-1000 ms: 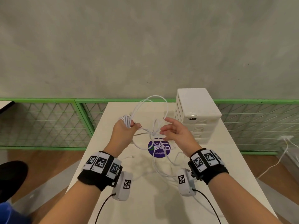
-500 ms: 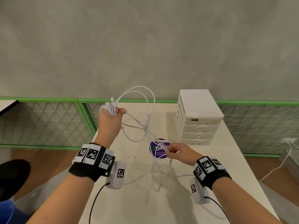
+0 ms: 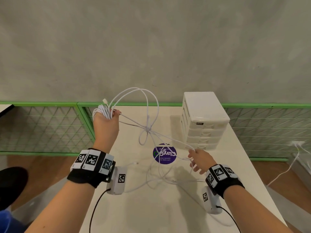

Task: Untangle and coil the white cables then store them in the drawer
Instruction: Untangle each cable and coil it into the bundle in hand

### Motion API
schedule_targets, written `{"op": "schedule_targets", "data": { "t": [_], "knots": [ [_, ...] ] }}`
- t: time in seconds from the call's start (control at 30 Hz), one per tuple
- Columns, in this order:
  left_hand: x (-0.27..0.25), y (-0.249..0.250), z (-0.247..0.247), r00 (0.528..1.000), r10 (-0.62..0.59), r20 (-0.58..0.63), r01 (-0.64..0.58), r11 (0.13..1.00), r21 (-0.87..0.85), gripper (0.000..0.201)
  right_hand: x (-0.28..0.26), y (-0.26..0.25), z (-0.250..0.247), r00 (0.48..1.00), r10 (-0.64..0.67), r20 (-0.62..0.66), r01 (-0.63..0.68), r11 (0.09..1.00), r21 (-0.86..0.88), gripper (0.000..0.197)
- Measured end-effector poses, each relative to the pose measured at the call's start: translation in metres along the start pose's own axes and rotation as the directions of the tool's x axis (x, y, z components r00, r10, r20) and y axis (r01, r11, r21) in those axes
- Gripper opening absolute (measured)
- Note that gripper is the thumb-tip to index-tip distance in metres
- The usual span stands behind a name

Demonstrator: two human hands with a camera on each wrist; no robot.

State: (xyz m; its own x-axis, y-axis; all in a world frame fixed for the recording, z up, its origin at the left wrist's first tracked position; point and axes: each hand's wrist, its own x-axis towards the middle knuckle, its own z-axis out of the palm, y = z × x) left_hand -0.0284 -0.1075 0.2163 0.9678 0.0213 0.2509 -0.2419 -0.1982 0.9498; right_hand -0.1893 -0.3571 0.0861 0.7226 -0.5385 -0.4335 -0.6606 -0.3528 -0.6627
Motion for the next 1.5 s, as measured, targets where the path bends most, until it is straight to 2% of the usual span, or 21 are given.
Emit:
{"op": "schedule_targets", "data": {
  "t": [0.07,0.13,0.17,0.23,0.27,0.3,0.4,0.47,0.5,0.57,0.67,0.73,0.83,0.93,1.0,1.07,1.13,1.2,1.3,1.43,1.5],
  "knots": [
    [-0.001,-0.002,0.002,1.000,-0.006,0.007,0.006,1.000,-0.001,0.025,-0.001,-0.001,0.000,0.994,0.070,0.086,-0.081,0.989,0.126,0.047],
    [-0.002,-0.005,0.004,0.999,-0.030,0.027,0.030,1.000,-0.007,0.016,-0.001,-0.004,0.000,0.981,0.052,0.186,-0.121,0.916,0.381,0.054],
    [-0.001,-0.008,0.004,0.999,-0.034,0.033,0.034,0.999,-0.007,0.009,-0.001,-0.007,0.000,0.981,0.020,0.195,-0.112,0.874,0.472,0.053],
    [0.001,-0.013,0.002,0.999,-0.035,0.034,0.035,0.999,0.000,0.006,-0.003,-0.016,0.000,0.990,-0.069,0.123,-0.009,0.841,0.540,0.036],
    [0.002,-0.016,0.002,0.999,-0.040,0.036,0.040,0.999,0.015,0.008,-0.002,-0.020,0.000,0.991,-0.120,0.065,0.069,0.849,0.524,0.026],
    [0.003,-0.019,0.002,0.998,-0.046,0.040,0.045,0.999,0.030,0.009,-0.002,-0.023,0.000,0.986,-0.168,0.001,0.146,0.860,0.490,0.027],
    [0.003,-0.025,0.001,0.997,-0.051,0.053,0.049,0.998,0.048,0.011,0.001,-0.028,0.001,0.960,-0.253,-0.116,0.278,0.874,0.398,0.063],
    [0.002,-0.027,0.000,0.998,-0.047,0.051,0.044,0.998,0.054,0.011,0.002,-0.030,0.002,0.961,-0.264,-0.087,0.277,0.882,0.381,0.080],
    [0.002,-0.026,-0.001,0.998,-0.040,0.046,0.038,0.998,0.056,0.011,0.001,-0.030,0.002,0.965,-0.258,-0.052,0.260,0.902,0.344,0.083],
    [0.003,-0.026,-0.004,0.999,-0.031,0.030,0.029,0.998,0.062,0.011,0.000,-0.028,0.002,0.975,-0.220,0.001,0.216,0.957,0.196,0.077],
    [0.007,-0.028,-0.007,0.999,-0.033,0.008,0.033,0.997,0.072,0.019,0.000,-0.018,0.003,0.986,-0.163,-0.048,0.157,0.982,-0.106,0.059],
    [0.007,-0.031,-0.008,1.000,-0.024,0.005,0.024,0.996,0.091,0.015,0.004,-0.011,0.005,0.992,-0.087,-0.090,0.066,0.976,-0.210,0.047],
    [0.004,-0.037,-0.004,1.000,-0.027,0.007,0.026,0.995,0.094,0.018,0.007,-0.008,0.006,0.991,-0.019,-0.131,-0.002,0.987,-0.161,0.031],
    [0.001,-0.037,0.000,0.998,-0.047,0.035,0.044,0.996,0.082,0.015,0.001,-0.016,0.002,0.974,-0.117,-0.193,0.084,0.982,-0.171,0.024],
    [-0.002,-0.036,0.002,0.997,-0.051,0.053,0.046,0.996,0.080,0.009,-0.006,-0.024,-0.001,0.961,-0.194,-0.199,0.155,0.968,-0.195,0.035],
    [-0.004,-0.034,0.004,0.996,-0.055,0.077,0.050,0.997,0.067,0.007,-0.013,-0.032,-0.004,0.955,-0.237,-0.180,0.202,0.960,-0.196,0.054],
    [-0.008,-0.034,0.007,0.991,-0.074,0.107,0.068,0.996,0.054,0.016,-0.017,-0.041,-0.004,0.959,-0.258,-0.122,0.231,0.953,-0.196,0.069],
    [-0.012,-0.034,0.010,0.988,-0.087,0.131,0.082,0.996,0.039,0.021,-0.017,-0.047,-0.002,0.967,-0.253,-0.040,0.241,0.950,-0.200,0.071],
    [-0.015,-0.035,0.012,0.986,-0.077,0.146,0.072,0.997,0.038,0.019,-0.018,-0.054,0.001,0.961,-0.276,0.005,0.272,0.943,-0.193,0.059],
    [-0.018,-0.038,0.015,0.982,-0.056,0.182,0.043,0.996,0.077,0.019,-0.022,-0.060,0.002,0.946,-0.306,-0.111,0.302,0.952,-0.056,0.041],
    [-0.018,-0.039,0.016,0.981,-0.066,0.182,0.049,0.994,0.096,0.015,-0.026,-0.064,0.000,0.924,-0.348,-0.160,0.346,0.937,-0.042,0.034]
  ]
}}
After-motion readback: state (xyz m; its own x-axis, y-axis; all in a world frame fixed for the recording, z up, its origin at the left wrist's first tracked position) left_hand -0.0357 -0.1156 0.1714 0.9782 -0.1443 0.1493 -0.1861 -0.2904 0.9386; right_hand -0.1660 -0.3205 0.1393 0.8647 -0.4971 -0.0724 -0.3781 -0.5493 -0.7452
